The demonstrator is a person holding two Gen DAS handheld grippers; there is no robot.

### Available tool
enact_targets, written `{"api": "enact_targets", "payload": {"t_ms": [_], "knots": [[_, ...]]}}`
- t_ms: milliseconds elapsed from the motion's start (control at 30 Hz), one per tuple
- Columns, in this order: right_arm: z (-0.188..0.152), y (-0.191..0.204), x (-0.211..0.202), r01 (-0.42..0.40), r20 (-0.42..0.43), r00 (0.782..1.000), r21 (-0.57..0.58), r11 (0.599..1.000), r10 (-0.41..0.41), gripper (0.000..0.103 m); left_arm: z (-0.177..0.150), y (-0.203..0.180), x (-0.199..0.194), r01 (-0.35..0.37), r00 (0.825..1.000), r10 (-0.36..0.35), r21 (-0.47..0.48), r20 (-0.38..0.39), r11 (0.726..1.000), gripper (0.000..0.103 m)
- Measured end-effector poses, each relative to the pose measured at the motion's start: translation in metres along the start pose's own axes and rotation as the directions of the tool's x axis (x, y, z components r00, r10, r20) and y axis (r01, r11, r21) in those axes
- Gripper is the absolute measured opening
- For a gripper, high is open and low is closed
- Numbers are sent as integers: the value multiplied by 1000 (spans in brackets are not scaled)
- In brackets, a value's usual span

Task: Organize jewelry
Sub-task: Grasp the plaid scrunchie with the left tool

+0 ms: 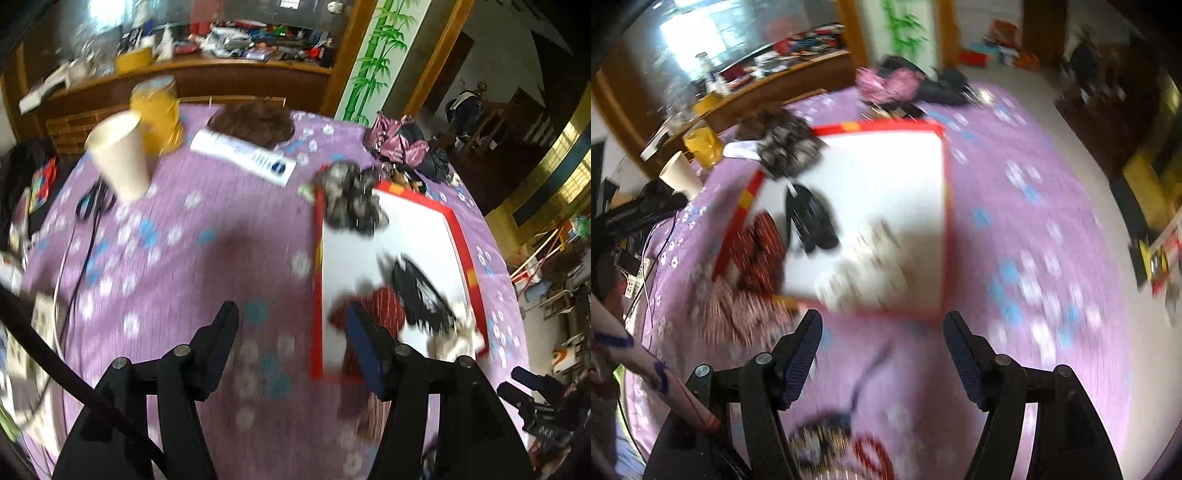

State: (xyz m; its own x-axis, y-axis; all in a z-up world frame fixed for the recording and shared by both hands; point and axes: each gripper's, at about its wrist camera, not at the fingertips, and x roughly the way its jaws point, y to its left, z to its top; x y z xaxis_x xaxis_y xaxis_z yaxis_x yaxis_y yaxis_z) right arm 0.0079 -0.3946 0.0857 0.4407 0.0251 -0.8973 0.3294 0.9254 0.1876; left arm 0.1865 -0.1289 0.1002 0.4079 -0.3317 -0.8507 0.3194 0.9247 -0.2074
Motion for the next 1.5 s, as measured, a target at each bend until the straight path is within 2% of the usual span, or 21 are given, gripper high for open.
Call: {"api": "enact_targets", "payload": {"t_ms": [100, 233, 433, 567, 667, 800, 900, 1067, 1167, 1300, 1500], "knots": [[-22, -5, -10, -23, -1, 1000, 58, 998, 24, 72, -29, 7, -8, 7, 999, -9, -40, -35, 999, 59], [-40, 2, -16, -72, 1, 997, 93, 993, 72, 72, -62, 12, -25, 3, 999, -8, -120, -41, 993, 59], [-53, 13, -11, -68, -33, 997, 9, 998, 69, 72, -105, 9, -57, -99, 995, 94, -163, -37, 982, 59], [-61, 7, -11, -127, -49, 991, -16, 992, 126, 72, -130, 6, -84, -170, 985, 166, -217, -36, 961, 59], [-69, 1, -12, -178, -71, 982, -29, 984, 175, 72, -147, 6, -104, -173, 985, 173, -278, -25, 945, 60], [-81, -3, -17, -234, -97, 969, -67, 970, 228, 72, -166, -2, -123, -206, 977, 215, -322, -6, 924, 61], [-89, 1, -16, -266, -120, 960, -112, 957, 253, 72, -177, -10, -124, -194, 979, 204, -344, -5, 919, 62], [-100, 18, -11, -315, -151, 945, -166, 935, 292, 72, -186, -24, -110, -190, 982, 186, -332, -42, 924, 62], [-103, 29, -8, -337, -163, 937, -176, 925, 310, 72, -179, -31, -97, -184, 983, 180, -303, -44, 935, 62], [-100, 44, -2, -312, -150, 947, -207, 927, 285, 68, -156, -35, -70, -164, 986, 158, -263, -46, 951, 62], [-90, 58, 18, -253, -148, 963, -196, 947, 227, 63, -121, -45, -14, -81, 994, 64, -191, -92, 978, 61]]}}
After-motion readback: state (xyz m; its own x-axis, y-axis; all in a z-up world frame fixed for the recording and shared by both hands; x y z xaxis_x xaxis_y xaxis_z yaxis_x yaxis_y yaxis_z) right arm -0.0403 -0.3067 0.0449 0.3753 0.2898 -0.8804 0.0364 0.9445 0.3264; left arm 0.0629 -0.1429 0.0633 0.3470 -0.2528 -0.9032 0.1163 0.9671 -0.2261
